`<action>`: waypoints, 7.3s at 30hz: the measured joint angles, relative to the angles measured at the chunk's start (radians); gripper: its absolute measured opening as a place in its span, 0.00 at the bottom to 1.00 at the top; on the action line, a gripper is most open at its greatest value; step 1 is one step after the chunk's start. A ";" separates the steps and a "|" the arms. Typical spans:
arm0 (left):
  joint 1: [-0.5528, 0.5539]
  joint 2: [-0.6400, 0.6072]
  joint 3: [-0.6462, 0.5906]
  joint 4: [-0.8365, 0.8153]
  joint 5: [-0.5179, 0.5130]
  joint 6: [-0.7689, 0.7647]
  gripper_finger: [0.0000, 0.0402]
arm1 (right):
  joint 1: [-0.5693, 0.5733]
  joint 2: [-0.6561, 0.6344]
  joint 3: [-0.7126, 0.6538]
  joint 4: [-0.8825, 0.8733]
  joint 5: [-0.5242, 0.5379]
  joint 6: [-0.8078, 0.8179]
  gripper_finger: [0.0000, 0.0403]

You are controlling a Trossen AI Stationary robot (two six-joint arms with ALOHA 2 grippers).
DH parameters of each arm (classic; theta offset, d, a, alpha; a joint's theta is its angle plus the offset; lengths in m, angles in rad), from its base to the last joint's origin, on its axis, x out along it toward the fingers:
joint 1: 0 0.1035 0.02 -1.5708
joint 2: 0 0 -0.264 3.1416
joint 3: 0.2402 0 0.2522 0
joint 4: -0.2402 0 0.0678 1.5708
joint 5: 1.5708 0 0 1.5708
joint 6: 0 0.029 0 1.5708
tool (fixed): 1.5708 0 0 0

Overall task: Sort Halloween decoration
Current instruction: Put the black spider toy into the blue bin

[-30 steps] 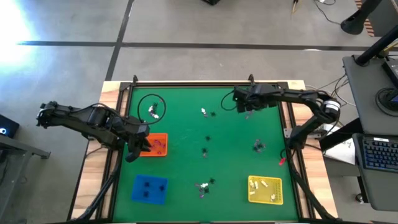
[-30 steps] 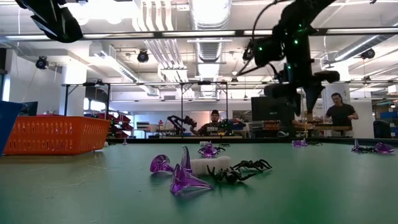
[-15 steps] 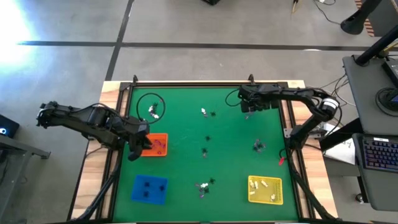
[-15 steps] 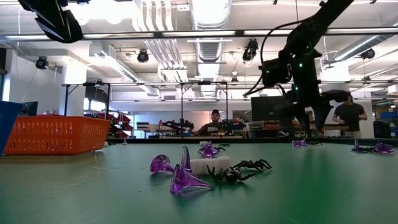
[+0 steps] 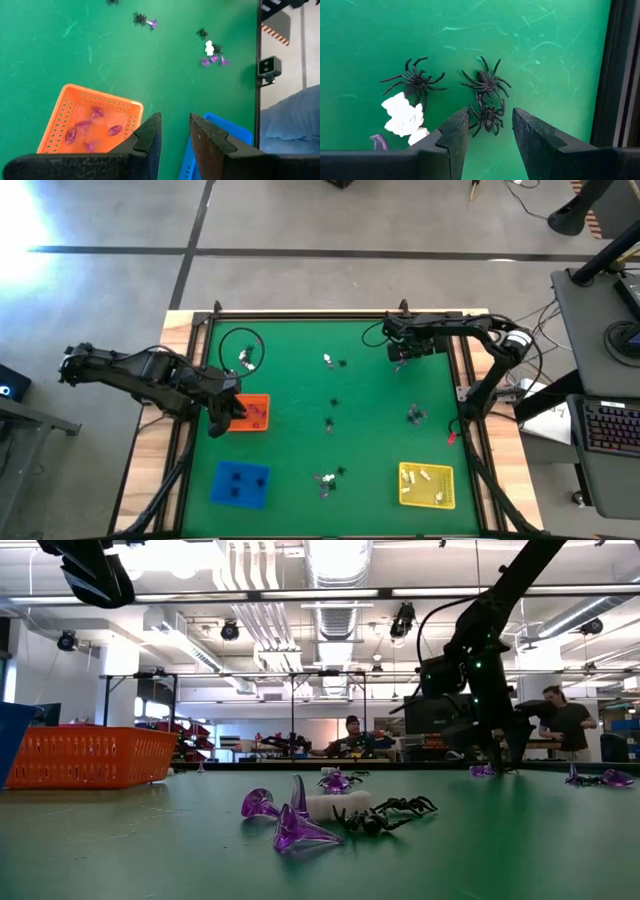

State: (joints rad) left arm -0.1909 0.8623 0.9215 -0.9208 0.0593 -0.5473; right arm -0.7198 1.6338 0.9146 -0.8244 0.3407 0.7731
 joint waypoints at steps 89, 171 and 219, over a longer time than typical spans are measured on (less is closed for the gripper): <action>0.000 -0.175 0.000 0.016 -0.022 0.223 0.20 | 0.728 -0.172 0.013 1.123 -0.210 0.250 0.02; 0.000 -0.197 -0.002 0.153 0.247 0.227 0.04 | 0.838 0.540 1.184 0.852 -0.427 -0.148 0.02; -0.378 -0.086 -0.364 0.497 0.254 -0.216 0.00 | 0.860 0.415 1.193 0.522 -0.427 -0.119 0.18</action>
State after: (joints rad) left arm -0.5694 0.7767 0.5577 -0.4242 0.3130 -0.7631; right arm 0.1402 2.0489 2.1075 -0.3027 -0.0862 0.6544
